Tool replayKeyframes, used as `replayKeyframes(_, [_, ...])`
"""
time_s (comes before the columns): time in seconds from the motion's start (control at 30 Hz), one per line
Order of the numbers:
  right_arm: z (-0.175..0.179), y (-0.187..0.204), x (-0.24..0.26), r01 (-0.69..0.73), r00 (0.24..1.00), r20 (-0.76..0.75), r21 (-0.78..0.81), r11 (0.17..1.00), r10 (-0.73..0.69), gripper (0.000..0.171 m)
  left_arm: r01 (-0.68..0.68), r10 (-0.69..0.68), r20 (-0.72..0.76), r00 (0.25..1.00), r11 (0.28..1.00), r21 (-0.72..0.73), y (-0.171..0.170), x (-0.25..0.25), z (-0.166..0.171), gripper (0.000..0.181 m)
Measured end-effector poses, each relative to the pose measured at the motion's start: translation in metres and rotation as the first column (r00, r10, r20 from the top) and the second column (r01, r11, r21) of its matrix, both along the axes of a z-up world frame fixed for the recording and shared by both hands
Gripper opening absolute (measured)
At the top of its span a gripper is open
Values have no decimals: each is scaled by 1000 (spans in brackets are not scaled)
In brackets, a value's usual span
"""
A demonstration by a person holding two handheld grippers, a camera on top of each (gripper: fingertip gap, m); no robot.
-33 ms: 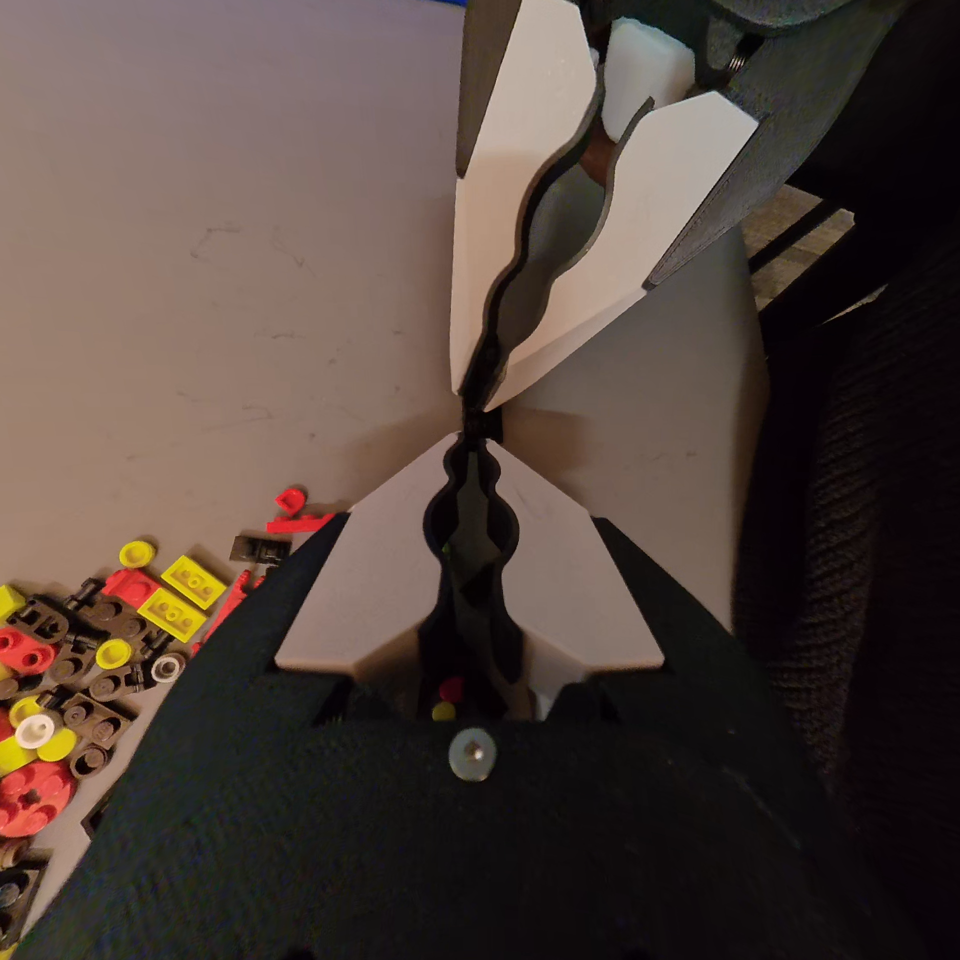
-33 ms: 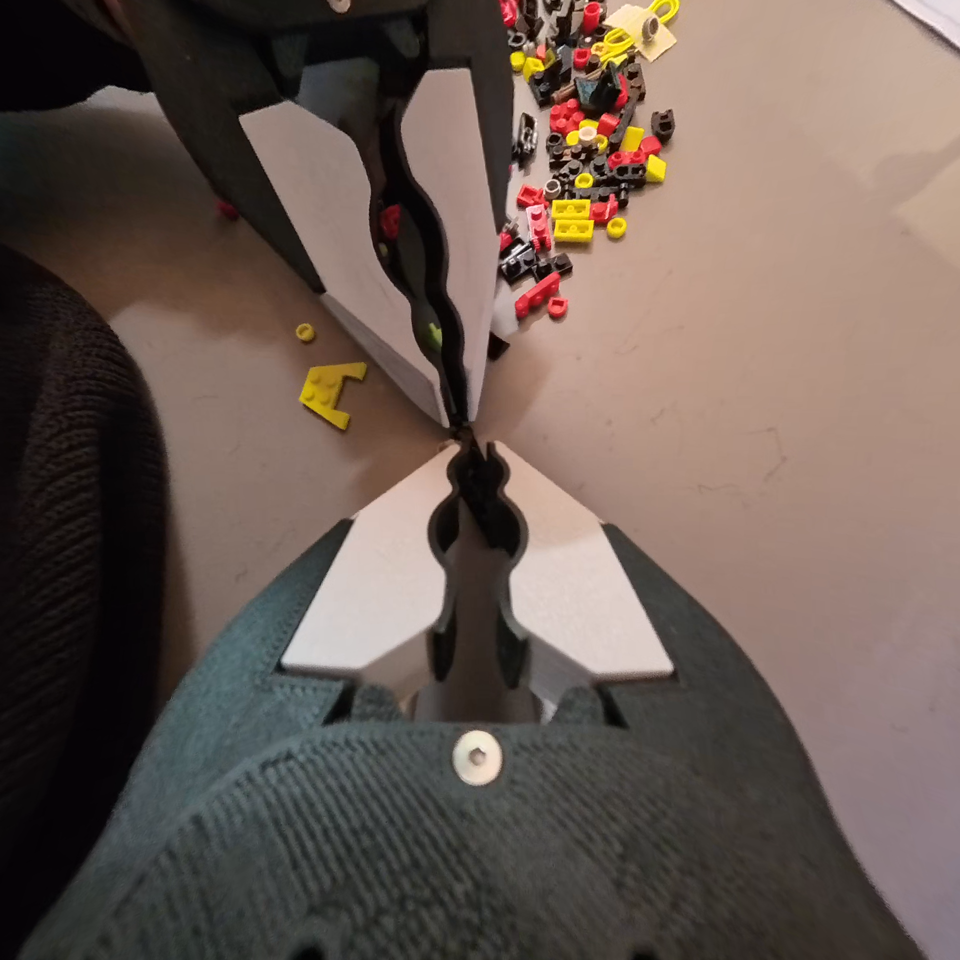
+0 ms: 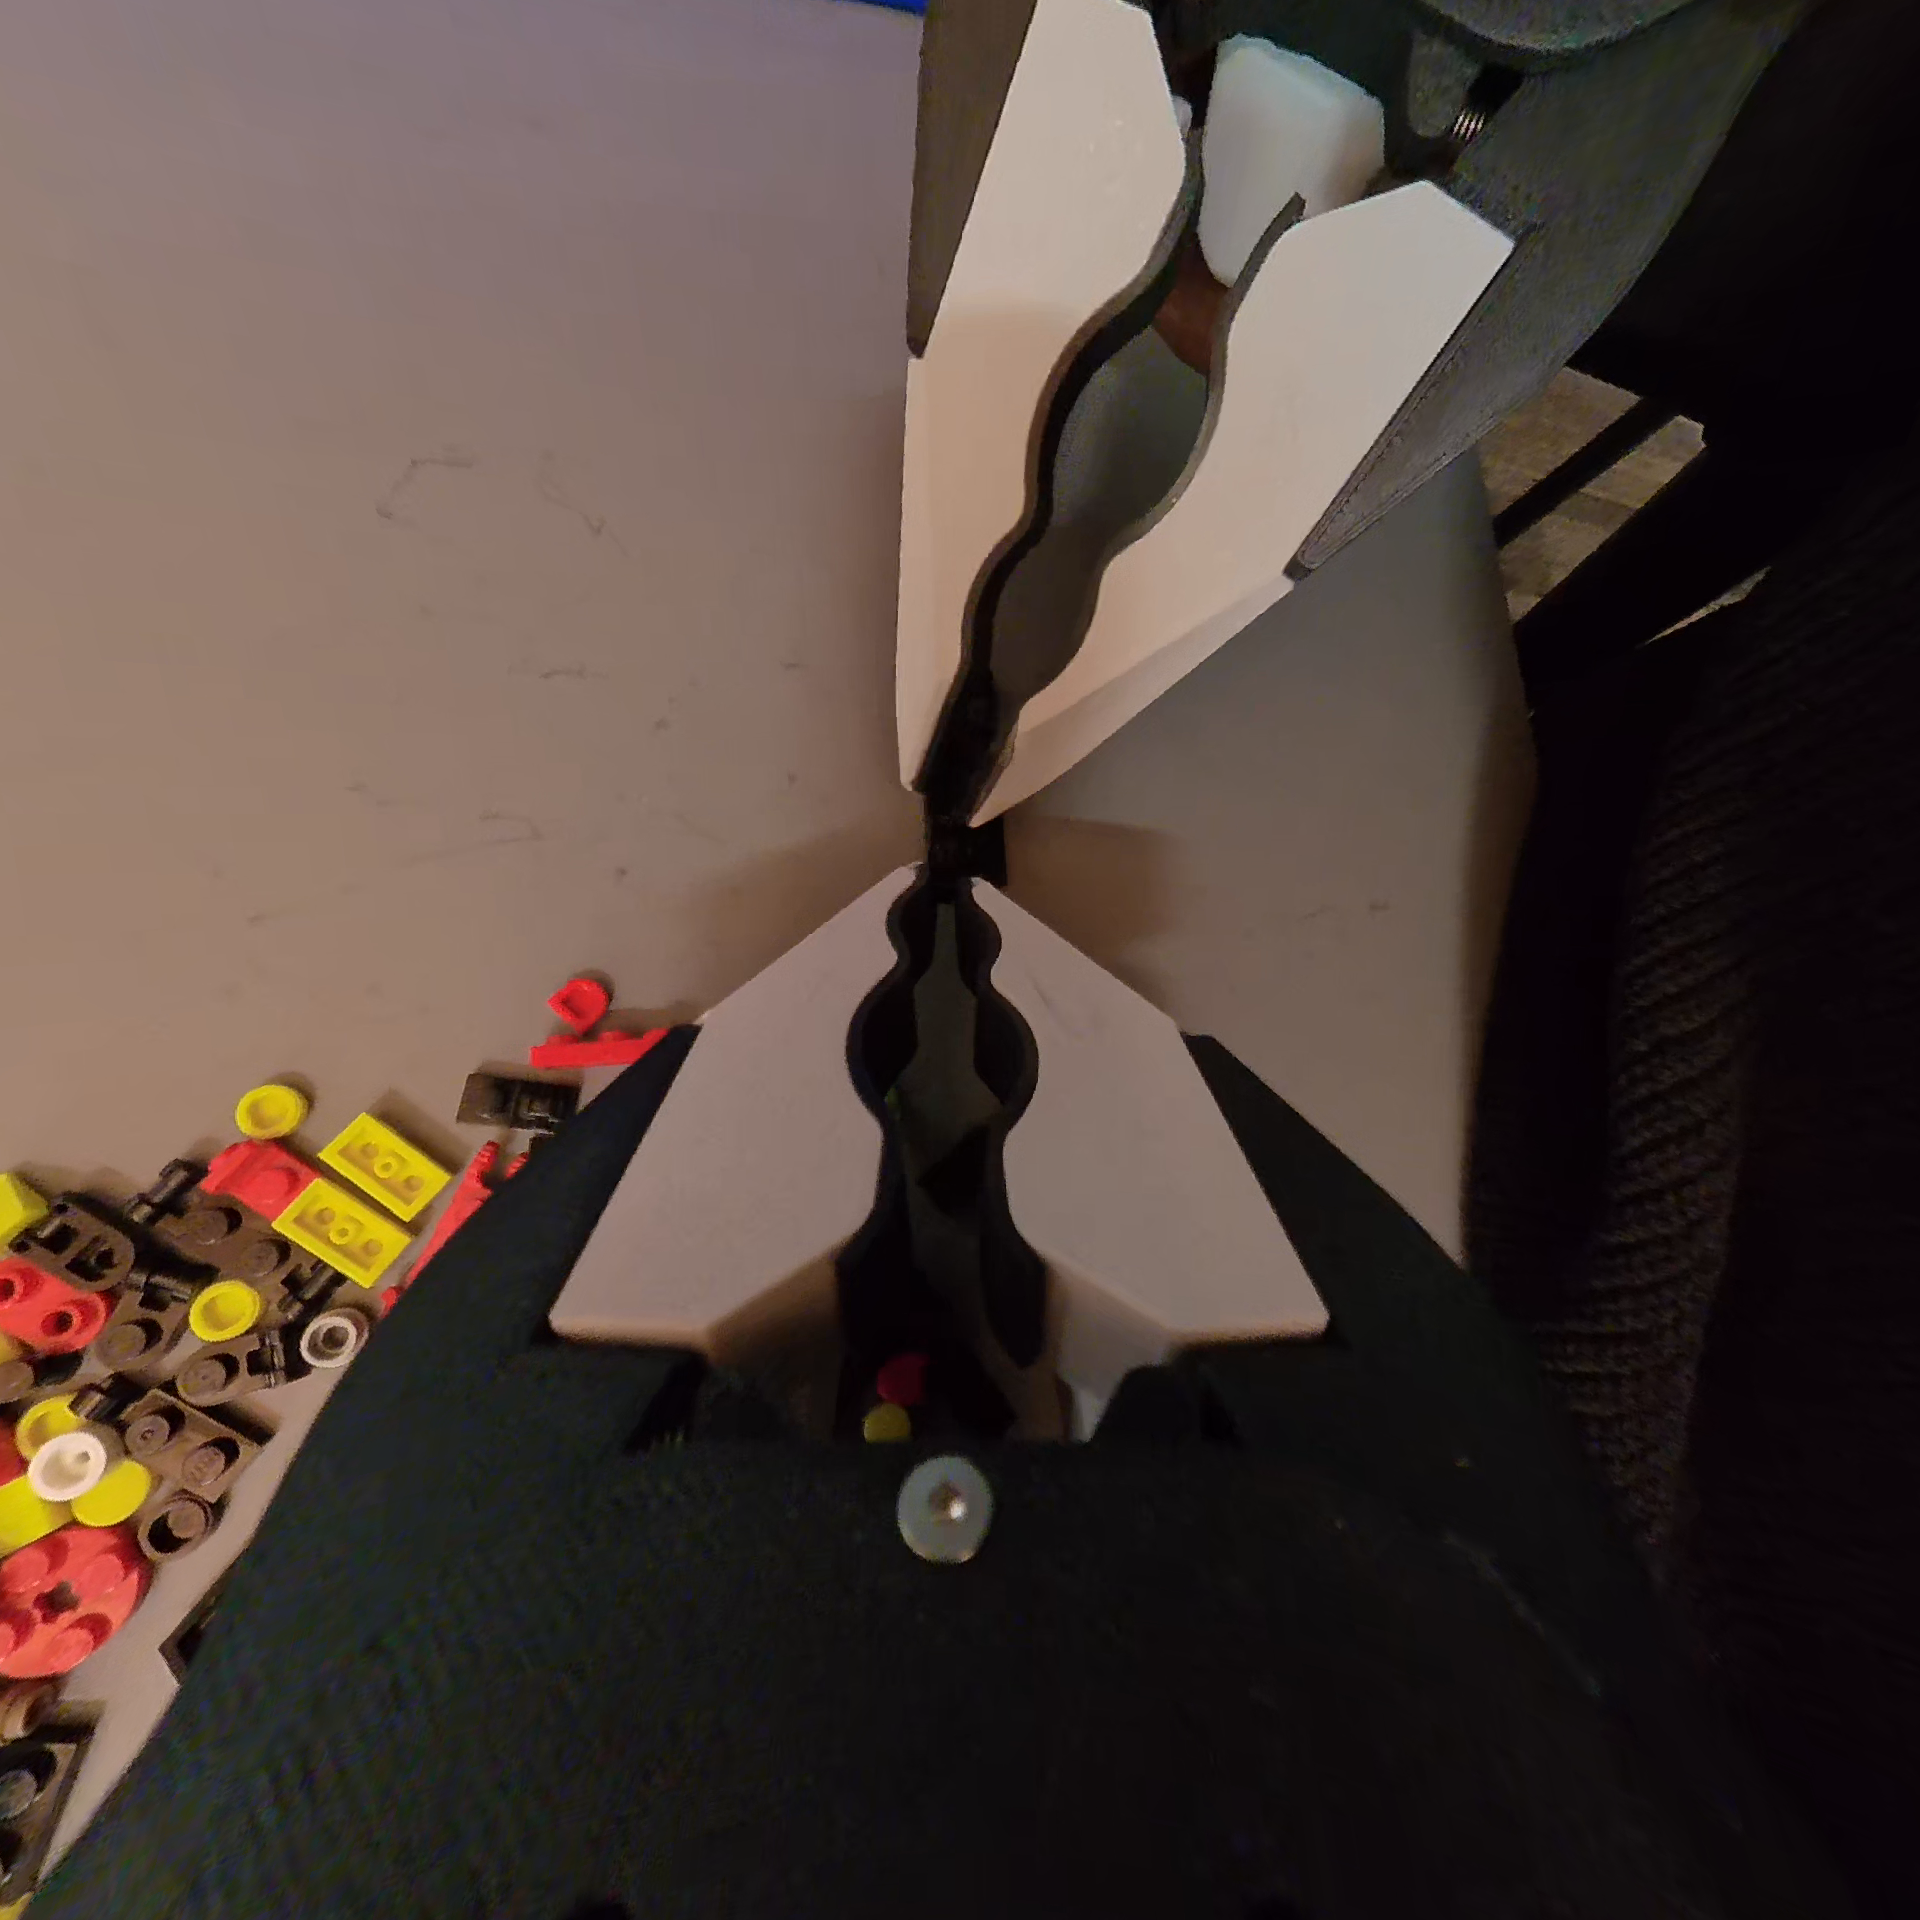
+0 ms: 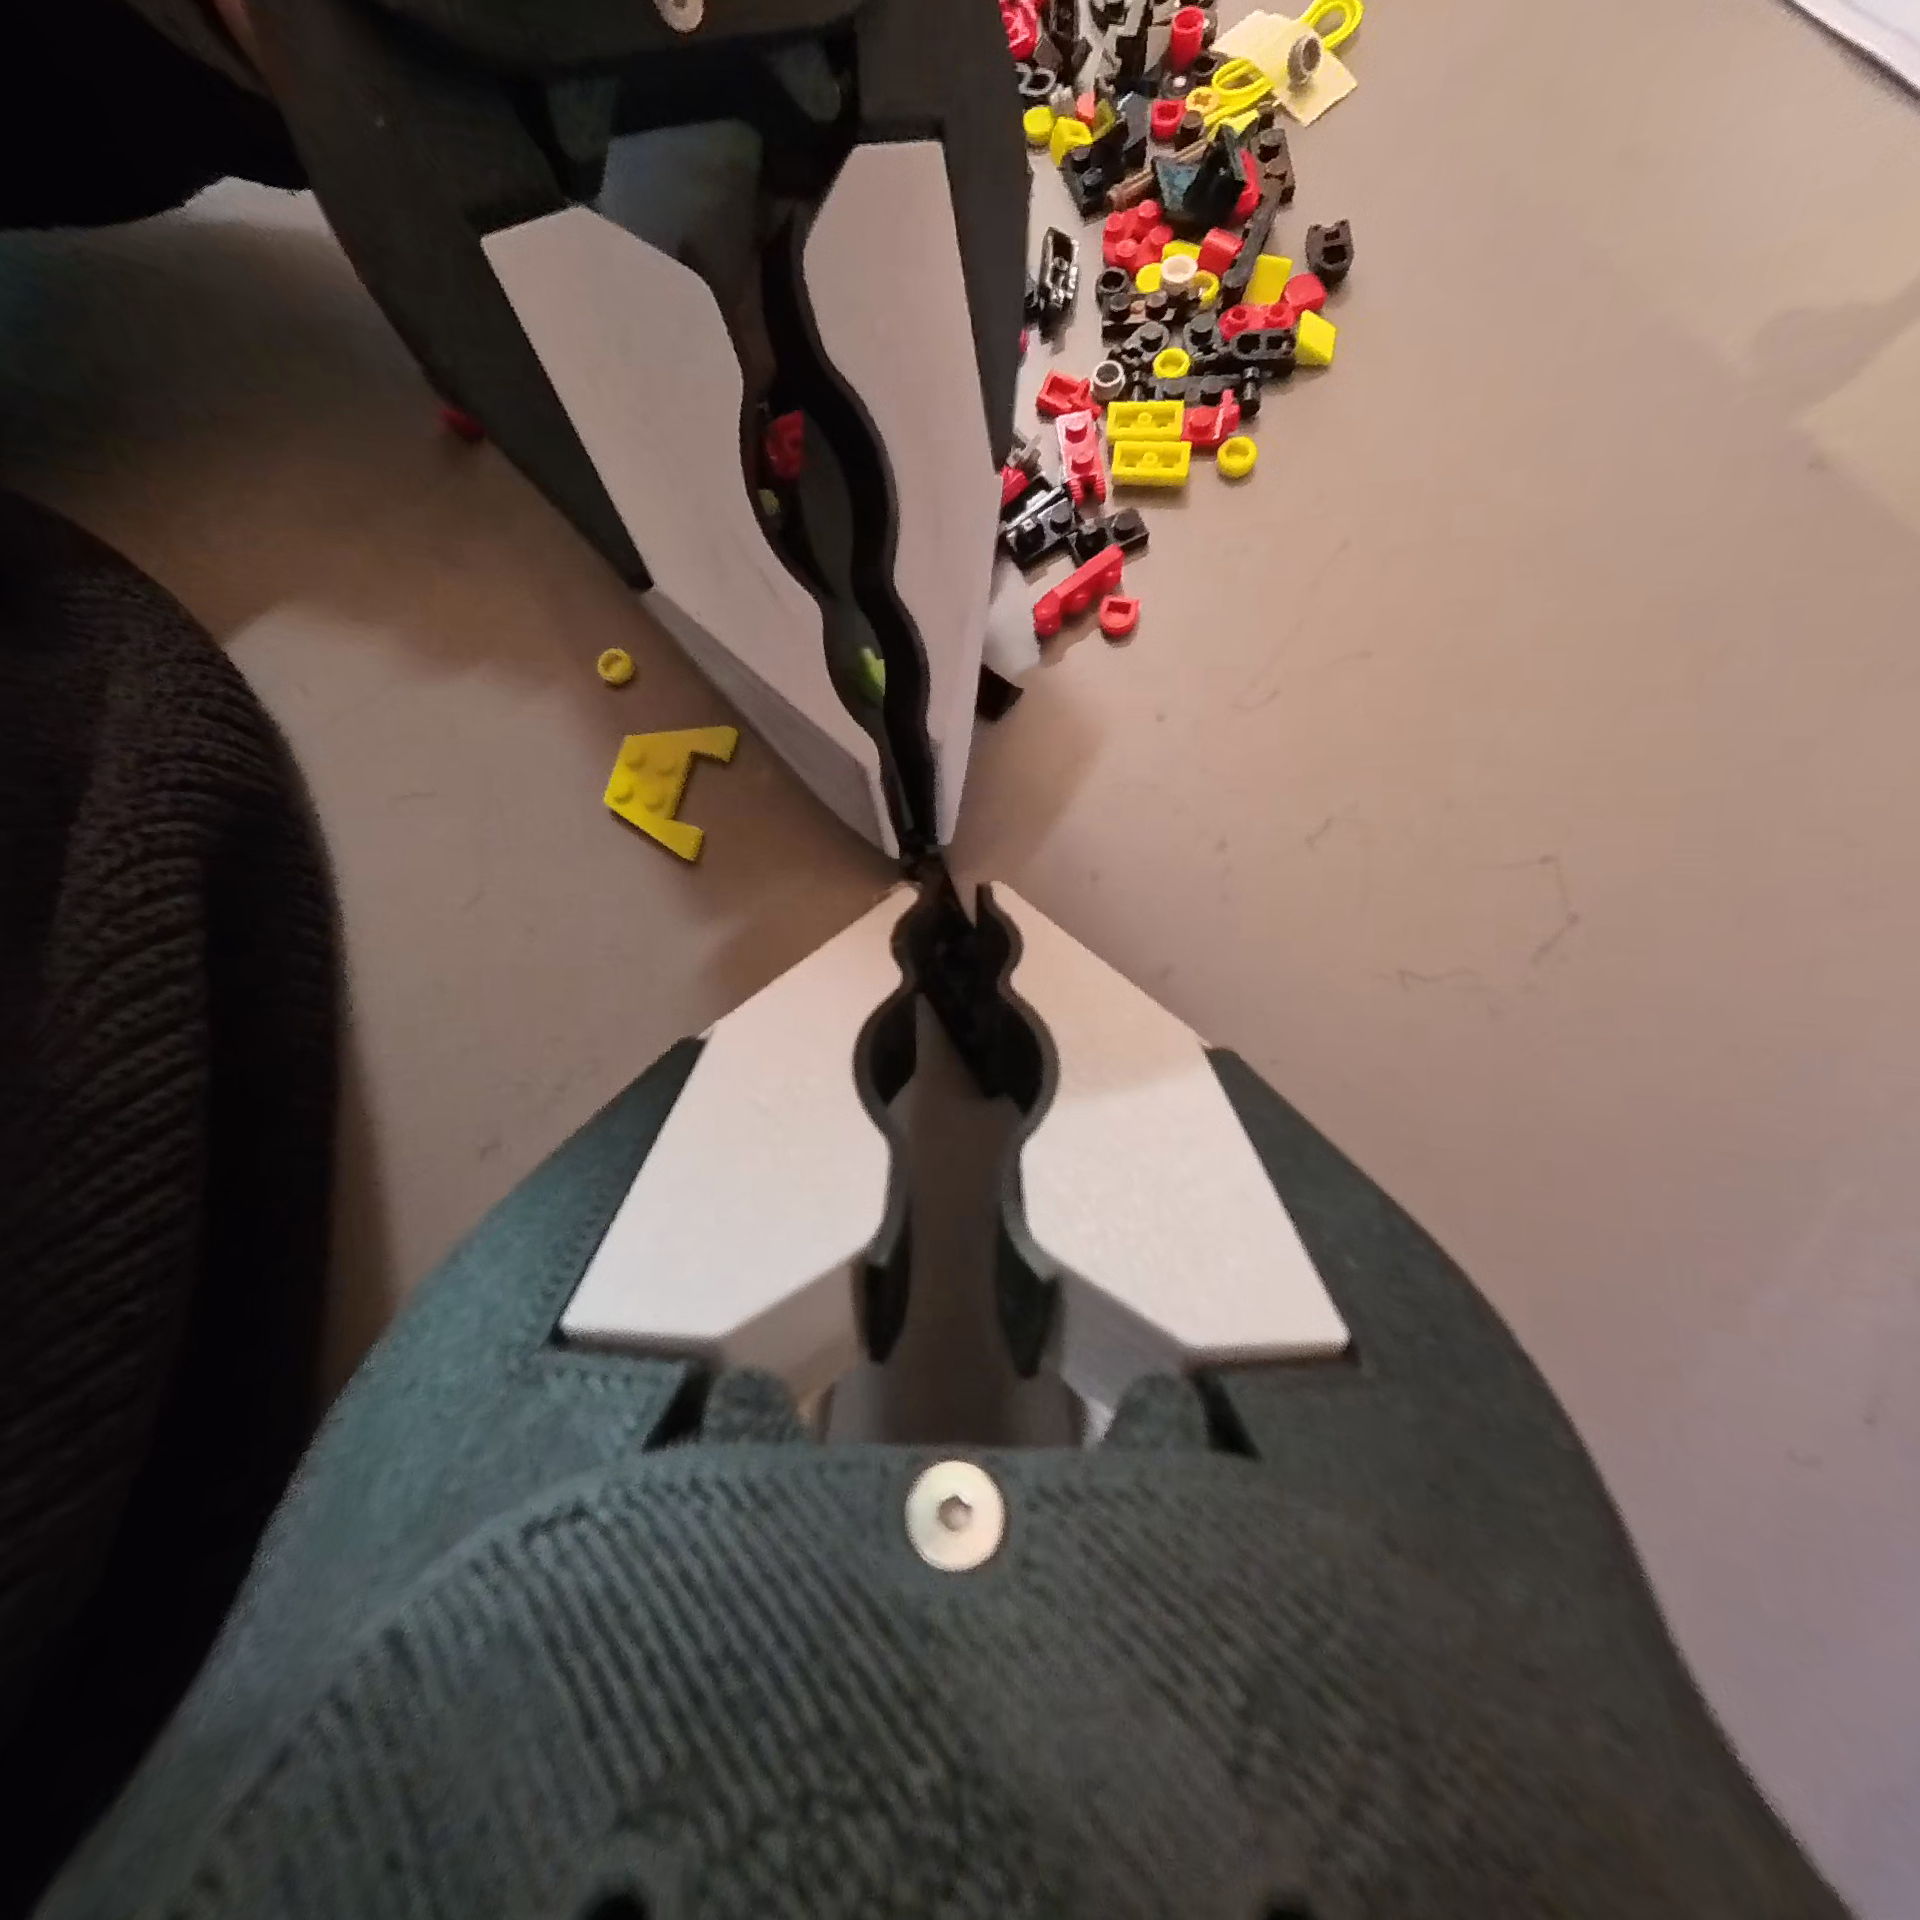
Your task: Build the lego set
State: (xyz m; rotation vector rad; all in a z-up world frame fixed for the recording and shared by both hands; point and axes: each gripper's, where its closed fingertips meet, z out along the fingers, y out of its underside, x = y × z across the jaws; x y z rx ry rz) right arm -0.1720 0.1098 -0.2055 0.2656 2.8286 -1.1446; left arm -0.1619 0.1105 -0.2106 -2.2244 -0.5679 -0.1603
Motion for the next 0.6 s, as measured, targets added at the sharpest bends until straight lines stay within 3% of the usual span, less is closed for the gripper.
replayKeyframes(0.6, [7, 3, -4, 13, 1000, -1, -32, 999, -13, 4, -55, 55, 2, 999, 998, 38, -5, 5, 10, 1])
